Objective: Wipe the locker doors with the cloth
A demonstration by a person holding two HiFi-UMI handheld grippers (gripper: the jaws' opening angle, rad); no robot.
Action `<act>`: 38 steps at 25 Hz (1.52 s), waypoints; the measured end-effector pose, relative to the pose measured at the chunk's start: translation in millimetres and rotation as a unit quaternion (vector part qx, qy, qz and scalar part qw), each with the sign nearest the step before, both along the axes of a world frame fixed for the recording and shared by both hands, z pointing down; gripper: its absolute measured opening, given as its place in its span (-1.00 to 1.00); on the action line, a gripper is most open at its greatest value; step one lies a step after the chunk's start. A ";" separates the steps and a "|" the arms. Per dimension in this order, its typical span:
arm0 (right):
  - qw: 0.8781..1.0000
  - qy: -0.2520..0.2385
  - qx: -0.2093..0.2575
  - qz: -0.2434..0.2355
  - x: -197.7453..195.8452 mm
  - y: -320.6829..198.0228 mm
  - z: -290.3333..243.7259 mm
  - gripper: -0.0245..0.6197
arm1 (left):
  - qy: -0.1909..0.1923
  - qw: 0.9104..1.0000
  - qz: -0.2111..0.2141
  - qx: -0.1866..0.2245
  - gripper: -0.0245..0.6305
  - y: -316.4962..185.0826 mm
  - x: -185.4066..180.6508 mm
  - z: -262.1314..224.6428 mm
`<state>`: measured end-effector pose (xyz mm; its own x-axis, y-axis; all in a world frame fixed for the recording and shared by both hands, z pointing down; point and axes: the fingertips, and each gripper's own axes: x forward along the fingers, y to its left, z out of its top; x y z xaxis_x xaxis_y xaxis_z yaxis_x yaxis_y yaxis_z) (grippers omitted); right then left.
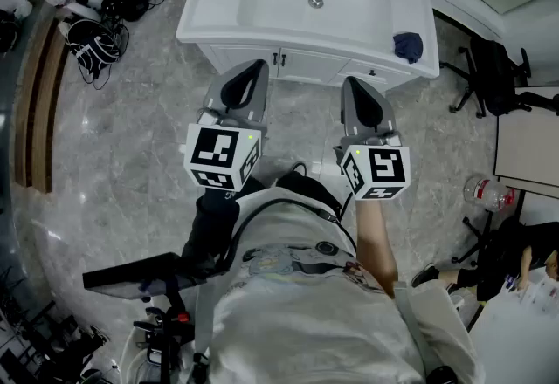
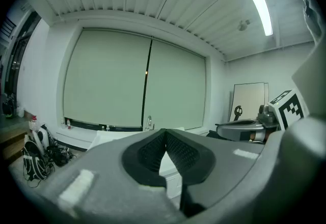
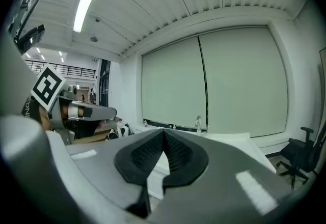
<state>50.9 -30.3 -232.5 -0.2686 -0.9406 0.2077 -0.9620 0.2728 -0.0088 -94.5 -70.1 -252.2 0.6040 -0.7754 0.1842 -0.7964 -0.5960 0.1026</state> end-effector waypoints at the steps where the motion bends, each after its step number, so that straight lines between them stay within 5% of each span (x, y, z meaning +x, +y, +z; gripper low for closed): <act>1: 1.000 -0.001 -0.002 -0.002 0.5 -1.4 0.9 -0.91 | -0.001 1.000 -0.003 -0.001 -0.92 -0.6 0.1 0.1; 12: 0.999 -0.031 -0.015 -0.014 38.8 -16.0 31.4 -0.90 | -0.017 1.000 -0.010 -0.014 -0.92 -7.0 28.8 14.1; 15: 0.999 -0.021 -0.044 0.005 93.2 -38.6 72.9 -0.89 | -0.026 0.999 -0.011 -0.022 -0.92 -8.6 37.9 22.9; 17: 0.997 -0.024 -0.073 0.018 142.5 -61.7 106.8 -0.57 | -0.033 0.999 -0.015 -0.028 -0.92 -9.8 41.0 30.4; 21: 0.989 0.005 -0.130 0.065 254.4 -114.9 175.3 -0.32 | -0.044 0.997 -0.025 -0.050 -0.92 -8.0 49.4 51.9; 27: 0.962 0.087 -0.250 0.069 360.1 -194.6 289.7 -0.03 | -0.079 0.992 -0.039 -0.094 -0.92 -4.8 65.2 95.3; 33: 0.933 0.080 -0.335 0.103 397.4 -230.4 359.6 0.12 | -0.105 0.985 -0.051 -0.125 -0.92 9.1 59.5 123.9; 38: 0.905 0.099 -0.389 0.139 414.6 -232.3 381.3 -0.12 | -0.116 0.983 -0.067 -0.124 -0.92 14.1 46.5 129.1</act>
<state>465.5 -262.6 148.8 0.0712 -0.5144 0.8546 -0.9963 0.0047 0.0858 -48.0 -56.0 -123.0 0.4190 -0.7590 0.4983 -0.8850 -0.4641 0.0372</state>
